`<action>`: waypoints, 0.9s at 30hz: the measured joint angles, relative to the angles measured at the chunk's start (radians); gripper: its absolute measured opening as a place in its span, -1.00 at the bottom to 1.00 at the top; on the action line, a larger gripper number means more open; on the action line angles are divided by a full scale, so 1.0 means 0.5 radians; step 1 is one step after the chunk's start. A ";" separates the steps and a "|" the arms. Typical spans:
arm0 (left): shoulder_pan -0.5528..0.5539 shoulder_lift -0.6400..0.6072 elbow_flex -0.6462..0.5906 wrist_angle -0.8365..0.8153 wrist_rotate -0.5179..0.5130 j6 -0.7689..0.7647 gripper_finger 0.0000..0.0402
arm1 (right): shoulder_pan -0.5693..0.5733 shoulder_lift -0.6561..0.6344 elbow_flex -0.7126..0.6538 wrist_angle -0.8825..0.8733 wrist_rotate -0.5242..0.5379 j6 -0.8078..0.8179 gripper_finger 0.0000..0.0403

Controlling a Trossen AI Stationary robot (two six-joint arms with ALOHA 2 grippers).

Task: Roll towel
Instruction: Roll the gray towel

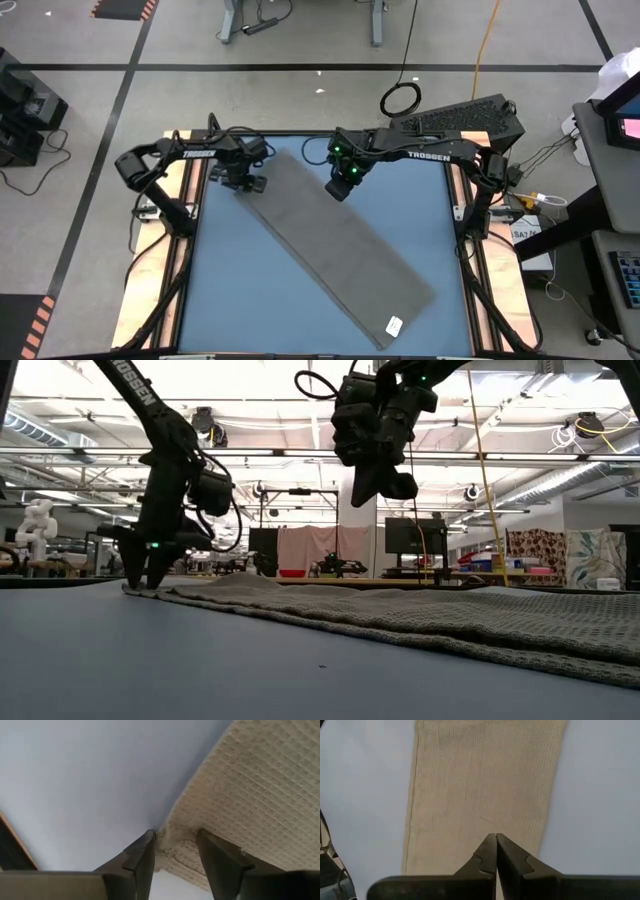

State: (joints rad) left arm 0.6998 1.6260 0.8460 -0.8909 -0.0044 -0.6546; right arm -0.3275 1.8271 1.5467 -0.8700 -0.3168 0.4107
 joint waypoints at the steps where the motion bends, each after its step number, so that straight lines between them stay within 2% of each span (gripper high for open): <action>1: 0.000 0.014 0.002 0.011 0.001 0.023 -0.26 | 0.000 0.001 0.000 0.000 0.000 -0.001 -1.00; 6: -0.029 0.038 0.001 0.066 -0.030 0.120 -0.45 | 0.001 0.001 0.000 -0.001 0.000 -0.017 -1.00; 12: -0.123 0.041 0.002 0.094 -0.123 0.178 -0.93 | 0.000 0.001 0.000 -0.002 0.000 -0.036 -1.00; 15: -0.171 0.046 0.028 0.077 -0.214 0.200 -0.93 | 0.000 0.001 0.000 -0.002 0.001 -0.063 -1.00; 20: -0.213 0.029 0.172 0.104 -0.386 0.436 -0.96 | 0.000 0.001 0.000 0.028 0.009 -0.070 -1.00; 27: -0.180 0.029 0.469 0.205 -0.539 0.973 -0.97 | -0.002 0.002 0.000 0.112 0.114 -0.057 -1.00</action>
State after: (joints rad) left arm 0.6098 1.6405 1.0804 -0.7884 -0.2737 -0.1679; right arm -0.3283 1.8278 1.5467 -0.8140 -0.2599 0.3824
